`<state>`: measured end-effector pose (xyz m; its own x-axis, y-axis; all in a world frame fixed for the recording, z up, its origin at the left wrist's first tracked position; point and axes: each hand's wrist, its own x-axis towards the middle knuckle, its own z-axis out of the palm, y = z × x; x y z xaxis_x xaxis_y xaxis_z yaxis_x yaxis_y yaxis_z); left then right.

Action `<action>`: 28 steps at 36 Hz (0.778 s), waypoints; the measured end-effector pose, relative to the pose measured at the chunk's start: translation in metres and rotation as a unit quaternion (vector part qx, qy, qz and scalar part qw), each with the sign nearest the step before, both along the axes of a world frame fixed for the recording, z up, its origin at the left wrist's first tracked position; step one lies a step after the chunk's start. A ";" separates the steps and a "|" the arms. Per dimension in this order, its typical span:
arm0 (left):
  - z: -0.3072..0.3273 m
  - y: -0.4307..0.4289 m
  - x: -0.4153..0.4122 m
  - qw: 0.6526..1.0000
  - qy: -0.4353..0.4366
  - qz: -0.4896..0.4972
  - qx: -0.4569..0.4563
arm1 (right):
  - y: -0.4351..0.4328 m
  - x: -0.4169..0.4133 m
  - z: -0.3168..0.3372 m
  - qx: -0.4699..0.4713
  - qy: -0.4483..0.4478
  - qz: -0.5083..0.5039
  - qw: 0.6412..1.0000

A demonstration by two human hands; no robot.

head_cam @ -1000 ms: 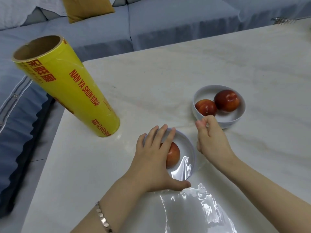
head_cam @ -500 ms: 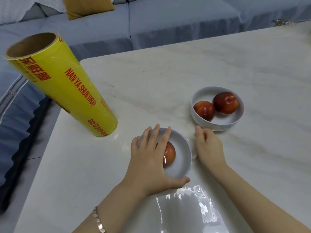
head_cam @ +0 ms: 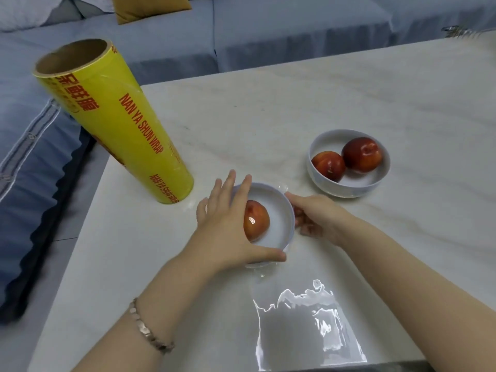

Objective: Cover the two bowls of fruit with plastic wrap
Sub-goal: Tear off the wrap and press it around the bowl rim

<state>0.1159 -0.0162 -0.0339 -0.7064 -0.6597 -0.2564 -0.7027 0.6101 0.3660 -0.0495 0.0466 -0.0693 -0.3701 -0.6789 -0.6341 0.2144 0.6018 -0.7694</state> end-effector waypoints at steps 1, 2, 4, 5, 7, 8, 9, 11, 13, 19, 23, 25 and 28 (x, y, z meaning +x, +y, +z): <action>0.002 -0.007 0.004 0.999 -0.008 -0.045 -0.008 | -0.002 0.000 0.000 0.002 -0.005 -0.006 1.000; 0.003 -0.013 0.006 0.996 -0.018 -0.084 -0.015 | -0.004 0.000 -0.001 0.000 -0.008 -0.009 1.000; 0.004 -0.021 0.006 0.990 -0.036 -0.132 -0.020 | -0.005 0.001 -0.001 -0.007 -0.004 -0.009 1.000; 0.002 -0.023 0.005 0.988 -0.043 -0.145 -0.018 | -0.007 0.003 -0.001 -0.018 0.000 -0.014 1.000; -0.002 -0.025 0.001 0.985 -0.050 -0.161 -0.016 | -0.010 0.005 0.000 -0.056 0.024 -0.043 0.997; -0.004 -0.025 0.000 0.985 -0.049 -0.164 -0.016 | -0.010 0.006 0.003 -0.073 0.046 -0.063 0.994; -0.007 -0.025 0.000 0.985 -0.046 -0.163 -0.019 | -0.011 0.006 0.006 -0.086 0.067 -0.082 0.991; -0.012 -0.024 0.000 0.986 -0.037 -0.159 -0.035 | -0.011 0.005 0.010 -0.100 0.093 -0.113 0.984; -0.016 -0.024 0.000 0.986 -0.027 -0.155 -0.048 | -0.012 0.007 0.010 -0.102 0.144 -0.111 0.978; -0.021 -0.024 0.001 0.990 -0.002 -0.134 -0.052 | -0.015 0.015 0.009 -0.125 0.321 -0.068 0.936; -0.021 -0.023 0.001 0.989 0.000 -0.136 -0.055 | -0.011 0.014 0.023 -0.137 0.374 -0.042 0.916; -0.023 -0.024 0.001 0.989 0.001 -0.137 -0.058 | -0.008 0.010 0.026 -0.122 0.407 -0.016 0.905; -0.024 -0.025 0.003 0.988 0.003 -0.138 -0.061 | -0.003 0.004 0.023 -0.106 0.440 0.014 0.892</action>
<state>0.1187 -0.0410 -0.0574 -0.8655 -0.4668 -0.1818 -0.5007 0.8188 0.2809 -0.0455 0.0432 -0.0459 -0.6418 -0.7661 0.0360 -0.5409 0.4189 -0.7294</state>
